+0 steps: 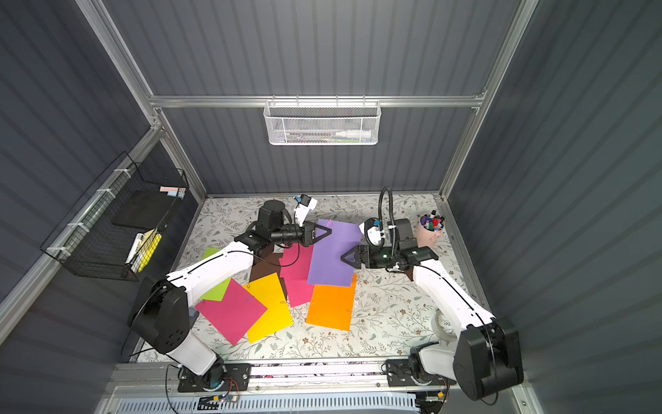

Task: Unclip the paperclips from the documents
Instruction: Pick up the document from the document, then remove the paper clip from the document.

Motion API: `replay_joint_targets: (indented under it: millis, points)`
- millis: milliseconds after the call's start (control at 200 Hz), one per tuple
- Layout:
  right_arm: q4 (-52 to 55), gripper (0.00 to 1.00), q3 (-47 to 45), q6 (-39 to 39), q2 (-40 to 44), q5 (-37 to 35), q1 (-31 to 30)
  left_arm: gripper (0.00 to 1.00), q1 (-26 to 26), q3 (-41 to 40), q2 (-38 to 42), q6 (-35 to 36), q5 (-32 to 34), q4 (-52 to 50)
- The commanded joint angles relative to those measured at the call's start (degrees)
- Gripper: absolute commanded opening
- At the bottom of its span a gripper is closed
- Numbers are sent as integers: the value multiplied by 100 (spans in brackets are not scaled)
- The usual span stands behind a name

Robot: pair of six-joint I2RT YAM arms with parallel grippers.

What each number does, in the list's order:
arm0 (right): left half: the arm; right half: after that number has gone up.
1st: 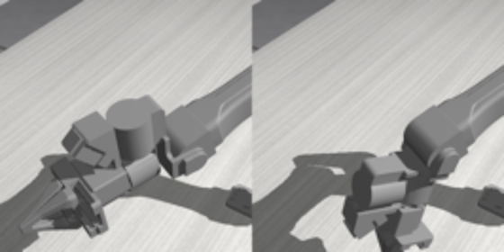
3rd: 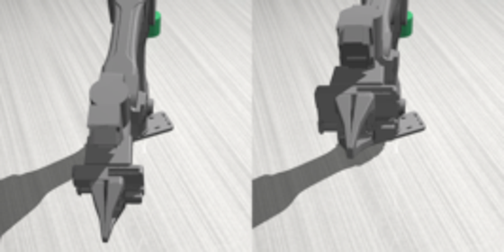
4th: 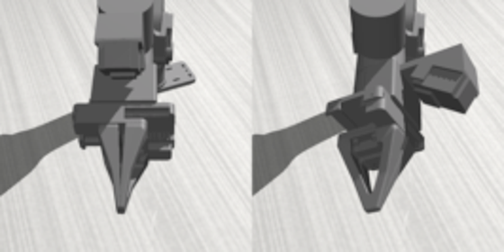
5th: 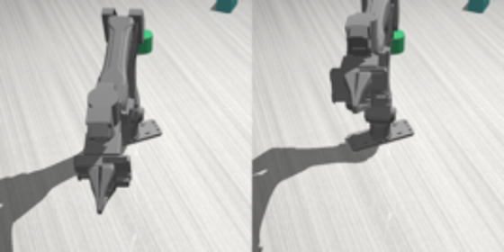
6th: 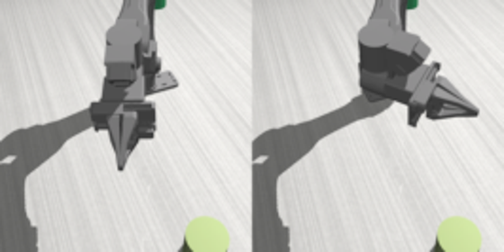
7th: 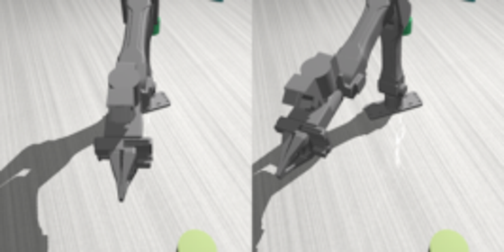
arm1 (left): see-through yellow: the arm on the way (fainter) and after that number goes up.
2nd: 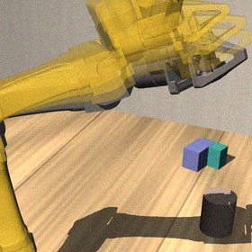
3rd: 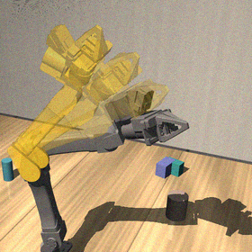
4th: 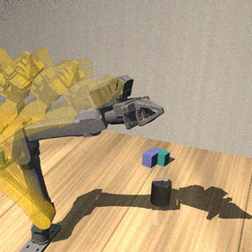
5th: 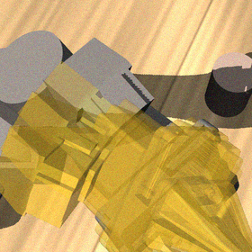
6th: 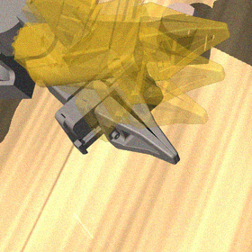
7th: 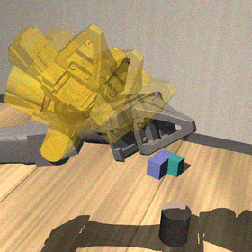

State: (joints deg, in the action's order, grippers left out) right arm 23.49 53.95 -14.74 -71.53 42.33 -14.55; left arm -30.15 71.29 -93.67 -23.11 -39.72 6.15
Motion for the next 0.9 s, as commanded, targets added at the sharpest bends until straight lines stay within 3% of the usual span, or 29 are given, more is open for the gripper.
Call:
replay_joint_targets:
  millis: [0,85,310,430,610,710,895]
  points:
    - [584,94,308,803,435,-876,81,0,27,469,69,1028,63,-916]
    - [546,99,386,1237,670,-1232,130,0,27,728,29,1429,125,-1347]
    - [-833,99,434,1894,879,-883,256,0,-69,1346,-83,2383,102,-2407]
    - [-829,99,960,2548,412,173,397,0,-226,1414,-142,2791,96,-2754]
    - [-90,80,2150,3376,-877,1832,436,0,-421,1468,-162,3306,150,-3088]
    - [-313,71,2360,3273,-1302,2710,429,0,-430,1470,-96,3516,176,-3182]
    - [6,54,2362,3477,-1546,3253,426,0,-422,1520,-29,3813,-15,-3334]
